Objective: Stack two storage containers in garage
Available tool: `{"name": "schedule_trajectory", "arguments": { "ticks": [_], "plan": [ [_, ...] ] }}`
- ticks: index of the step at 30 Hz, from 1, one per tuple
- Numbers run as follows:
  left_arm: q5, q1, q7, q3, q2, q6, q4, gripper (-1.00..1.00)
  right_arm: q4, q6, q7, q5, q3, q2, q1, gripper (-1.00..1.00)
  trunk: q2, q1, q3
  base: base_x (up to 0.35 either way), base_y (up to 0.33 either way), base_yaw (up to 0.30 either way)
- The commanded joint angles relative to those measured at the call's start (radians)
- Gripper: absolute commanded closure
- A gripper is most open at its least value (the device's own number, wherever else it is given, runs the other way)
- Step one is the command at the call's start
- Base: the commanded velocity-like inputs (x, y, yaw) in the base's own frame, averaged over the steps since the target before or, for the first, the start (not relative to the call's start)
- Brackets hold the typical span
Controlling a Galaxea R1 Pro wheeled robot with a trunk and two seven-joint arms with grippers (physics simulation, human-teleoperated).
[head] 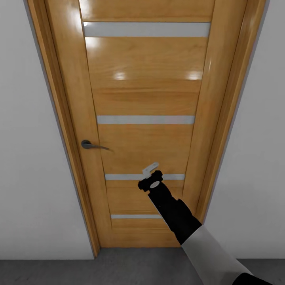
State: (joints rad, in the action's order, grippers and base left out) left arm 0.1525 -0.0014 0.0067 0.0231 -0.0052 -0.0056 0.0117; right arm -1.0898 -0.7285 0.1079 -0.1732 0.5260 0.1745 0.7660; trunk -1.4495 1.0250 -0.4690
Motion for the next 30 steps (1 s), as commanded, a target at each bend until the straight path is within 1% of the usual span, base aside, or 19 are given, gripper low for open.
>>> {"name": "schedule_trajectory", "arguments": {
  "ticks": [1,7,9,10,12,16,21,30],
  "plan": [
    [0.007,0.000,0.001,0.002,0.000,-0.001,0.001,-1.00,0.000,-0.004,0.002,-0.004,0.002,0.000,0.001,-1.00,-0.001,0.000,-0.001,0.000,0.000,0.000],
    [0.007,0.000,0.001,0.002,-0.001,0.000,0.001,-1.00,0.002,0.004,0.003,-0.003,-0.001,0.000,0.000,-1.00,-0.001,0.000,-0.001,0.008,0.000,0.000],
    [0.008,0.000,0.000,0.002,0.000,0.000,0.001,-1.00,0.011,0.014,0.004,-0.003,-0.001,0.000,0.001,-1.00,-0.001,0.000,-0.001,0.166,0.000,0.000],
    [0.008,0.000,-0.001,0.003,0.002,0.001,0.001,-1.00,0.057,0.109,0.015,-0.005,-0.001,0.000,0.001,-1.00,-0.001,0.000,-0.001,0.309,0.000,0.000],
    [0.009,0.000,-0.001,0.003,0.002,0.001,0.001,-1.00,0.082,0.134,0.026,-0.005,0.000,0.000,0.001,-1.00,-0.001,0.000,-0.001,0.315,0.000,0.000],
    [0.009,0.000,-0.001,0.003,0.002,0.001,0.001,-1.00,0.094,0.144,0.030,-0.006,0.001,0.000,0.001,-1.00,-0.001,0.000,-0.001,0.321,0.000,0.000],
    [0.008,0.000,-0.001,0.003,0.002,0.001,0.001,-1.00,0.097,0.147,0.051,-0.012,0.012,0.000,0.001,-1.00,-0.001,0.000,-0.001,0.305,0.000,0.000],
    [0.007,0.000,-0.001,0.003,0.001,0.001,0.001,-1.00,0.097,0.152,0.055,-0.011,0.017,0.000,0.001,-1.00,-0.001,0.000,-0.001,0.017,0.000,0.000]
  ]
}}
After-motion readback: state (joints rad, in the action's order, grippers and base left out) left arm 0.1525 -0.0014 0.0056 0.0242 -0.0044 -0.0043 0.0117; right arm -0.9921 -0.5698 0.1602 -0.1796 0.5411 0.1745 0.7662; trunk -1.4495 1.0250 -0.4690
